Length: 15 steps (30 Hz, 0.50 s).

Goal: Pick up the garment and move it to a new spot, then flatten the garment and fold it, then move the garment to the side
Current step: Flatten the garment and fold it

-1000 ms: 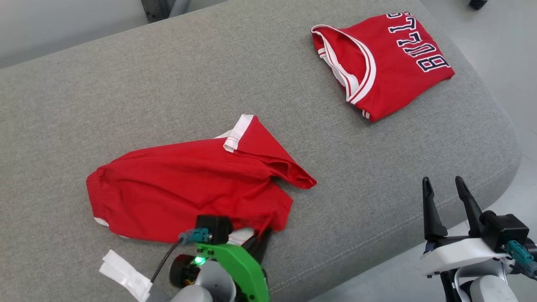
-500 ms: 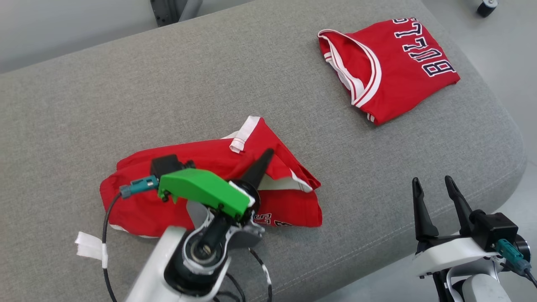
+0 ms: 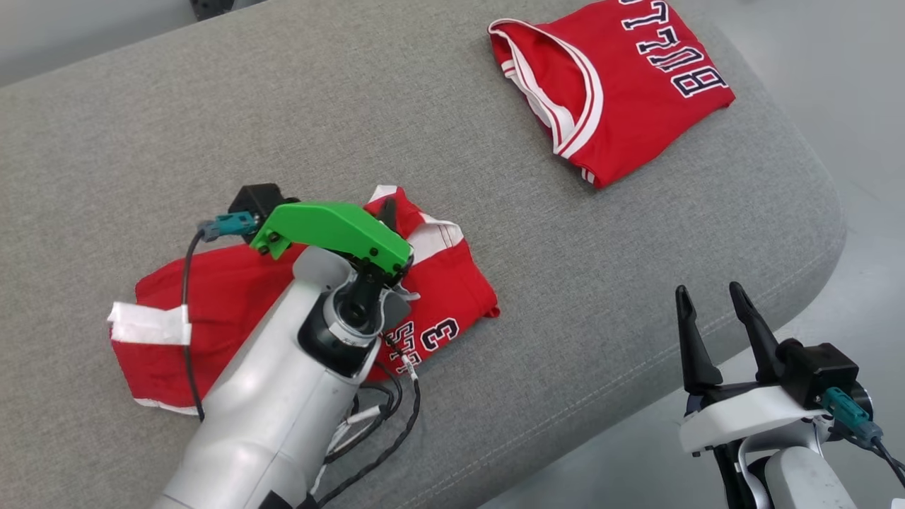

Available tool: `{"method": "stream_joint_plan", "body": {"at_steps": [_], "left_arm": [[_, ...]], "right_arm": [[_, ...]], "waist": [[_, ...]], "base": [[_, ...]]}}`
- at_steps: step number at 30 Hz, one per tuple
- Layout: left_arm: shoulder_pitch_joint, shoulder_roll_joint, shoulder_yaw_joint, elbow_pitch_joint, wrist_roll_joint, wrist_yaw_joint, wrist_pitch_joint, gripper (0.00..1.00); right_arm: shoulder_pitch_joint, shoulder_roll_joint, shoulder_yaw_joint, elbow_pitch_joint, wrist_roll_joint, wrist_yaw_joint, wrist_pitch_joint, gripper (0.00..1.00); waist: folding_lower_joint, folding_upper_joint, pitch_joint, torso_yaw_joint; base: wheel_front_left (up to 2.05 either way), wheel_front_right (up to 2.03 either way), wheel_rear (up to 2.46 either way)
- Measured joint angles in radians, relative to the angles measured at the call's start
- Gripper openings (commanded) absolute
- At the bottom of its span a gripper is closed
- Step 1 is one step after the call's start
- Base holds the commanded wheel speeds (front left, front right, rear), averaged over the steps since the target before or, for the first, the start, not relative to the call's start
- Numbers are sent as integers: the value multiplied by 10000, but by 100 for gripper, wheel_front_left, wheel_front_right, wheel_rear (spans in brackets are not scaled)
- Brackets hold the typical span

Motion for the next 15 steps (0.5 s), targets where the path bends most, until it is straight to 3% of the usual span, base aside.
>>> {"method": "stream_joint_plan", "body": {"at_steps": [6,10,15], "left_arm": [[-328,297,-1049,339,903,-1300,144,100],[-140,579,-1206,-341,1281,-1962,-332,100],[699,1429,-1538,-1662,2057,-2125,-1089,100]], "right_arm": [[185,-2,-359,40,-33,0,0,100],[198,6,-512,12,-130,0,0,100],[389,6,-706,13,-303,0,0,100]], "waist": [[0,0,64,55],[0,0,-94,306],[0,0,-440,754]], "base": [[0,0,0],[0,0,0],[0,0,0]]}}
